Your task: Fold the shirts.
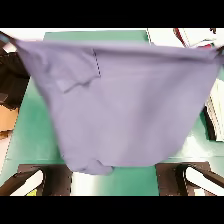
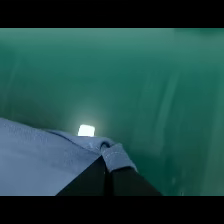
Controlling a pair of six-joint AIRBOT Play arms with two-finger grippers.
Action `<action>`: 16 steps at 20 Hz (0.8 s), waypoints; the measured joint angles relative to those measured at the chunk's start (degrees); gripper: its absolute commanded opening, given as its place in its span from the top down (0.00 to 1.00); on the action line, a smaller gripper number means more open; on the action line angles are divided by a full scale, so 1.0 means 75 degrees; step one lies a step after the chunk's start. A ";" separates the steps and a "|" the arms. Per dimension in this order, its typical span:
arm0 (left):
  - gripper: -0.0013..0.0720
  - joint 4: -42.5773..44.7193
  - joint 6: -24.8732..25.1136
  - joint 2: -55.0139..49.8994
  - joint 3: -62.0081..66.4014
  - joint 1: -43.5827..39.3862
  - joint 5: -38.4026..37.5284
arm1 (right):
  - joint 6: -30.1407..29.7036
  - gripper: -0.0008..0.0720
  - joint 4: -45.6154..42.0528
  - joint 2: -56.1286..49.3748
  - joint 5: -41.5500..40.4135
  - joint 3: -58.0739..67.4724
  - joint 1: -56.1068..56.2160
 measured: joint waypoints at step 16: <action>0.96 -0.0003 0.0562 -0.3780 0.0026 -0.0836 0.0364 | 0.0006 0.96 -0.0711 -0.3541 -0.0679 0.0111 0.0592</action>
